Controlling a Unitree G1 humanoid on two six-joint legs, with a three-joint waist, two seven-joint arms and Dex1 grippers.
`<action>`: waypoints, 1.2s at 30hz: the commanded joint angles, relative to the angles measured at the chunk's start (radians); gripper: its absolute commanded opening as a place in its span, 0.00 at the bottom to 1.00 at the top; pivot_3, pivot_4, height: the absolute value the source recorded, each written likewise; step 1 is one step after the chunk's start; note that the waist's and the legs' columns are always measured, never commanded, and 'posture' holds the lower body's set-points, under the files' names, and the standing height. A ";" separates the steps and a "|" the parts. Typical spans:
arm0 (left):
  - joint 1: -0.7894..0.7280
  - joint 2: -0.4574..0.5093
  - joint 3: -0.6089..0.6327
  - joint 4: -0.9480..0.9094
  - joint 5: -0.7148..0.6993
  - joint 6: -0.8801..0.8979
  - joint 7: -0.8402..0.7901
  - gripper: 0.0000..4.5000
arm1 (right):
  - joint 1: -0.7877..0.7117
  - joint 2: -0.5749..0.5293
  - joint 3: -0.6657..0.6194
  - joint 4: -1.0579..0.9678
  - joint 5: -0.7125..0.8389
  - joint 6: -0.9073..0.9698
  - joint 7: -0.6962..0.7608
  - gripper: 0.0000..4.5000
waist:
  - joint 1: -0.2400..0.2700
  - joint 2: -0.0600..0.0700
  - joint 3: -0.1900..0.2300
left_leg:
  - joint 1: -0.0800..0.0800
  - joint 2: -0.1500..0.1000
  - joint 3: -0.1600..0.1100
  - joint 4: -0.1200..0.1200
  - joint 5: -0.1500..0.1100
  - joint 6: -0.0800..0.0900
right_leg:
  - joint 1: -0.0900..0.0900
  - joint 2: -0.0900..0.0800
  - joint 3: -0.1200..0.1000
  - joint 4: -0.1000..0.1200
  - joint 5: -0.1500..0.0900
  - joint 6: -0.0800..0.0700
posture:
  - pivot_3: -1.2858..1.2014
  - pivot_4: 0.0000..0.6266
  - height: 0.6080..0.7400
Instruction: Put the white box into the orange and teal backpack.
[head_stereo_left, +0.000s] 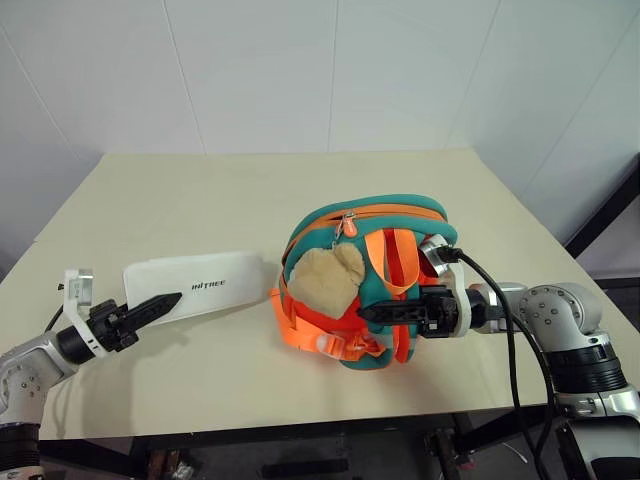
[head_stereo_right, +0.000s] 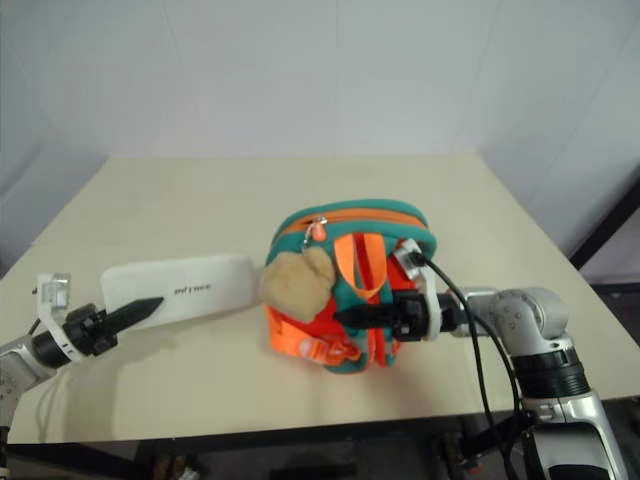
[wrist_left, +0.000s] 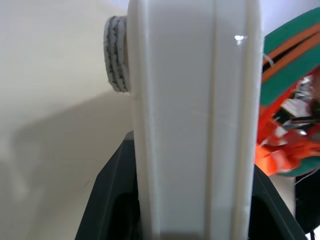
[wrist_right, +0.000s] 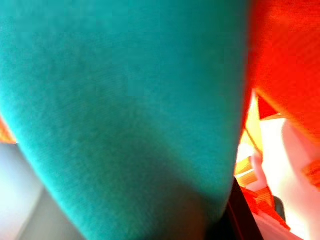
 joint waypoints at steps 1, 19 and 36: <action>-0.010 0.010 0.079 -0.152 -0.128 0.057 0.018 0.32 | -0.008 0.005 -0.012 -0.016 -0.009 -0.018 0.013 0.01 | 0.005 0.000 0.000 | 0.000 0.000 0.000 0.000 0.000 0.000 | 0.000 0.000 0.000 0.000 0.000 0.000 | 0.52 0.24 1.00; -0.177 -0.056 -0.041 -0.277 -0.241 0.033 0.030 0.32 | 0.002 0.066 -0.014 -0.019 -0.050 -0.044 -0.007 0.01 | 0.016 -0.001 0.000 | 0.001 0.000 0.000 0.002 0.000 0.000 | 0.001 0.001 0.000 0.000 0.000 0.001 | 0.52 0.24 1.00; -0.297 -0.015 -0.224 -0.096 0.154 -0.390 -0.138 0.32 | 0.028 0.085 -0.043 -0.041 -0.037 -0.042 -0.042 0.01 | 0.019 -0.001 0.000 | 0.001 0.000 0.000 0.003 0.000 0.000 | 0.002 0.001 0.001 0.000 0.001 0.001 | 0.52 0.24 1.00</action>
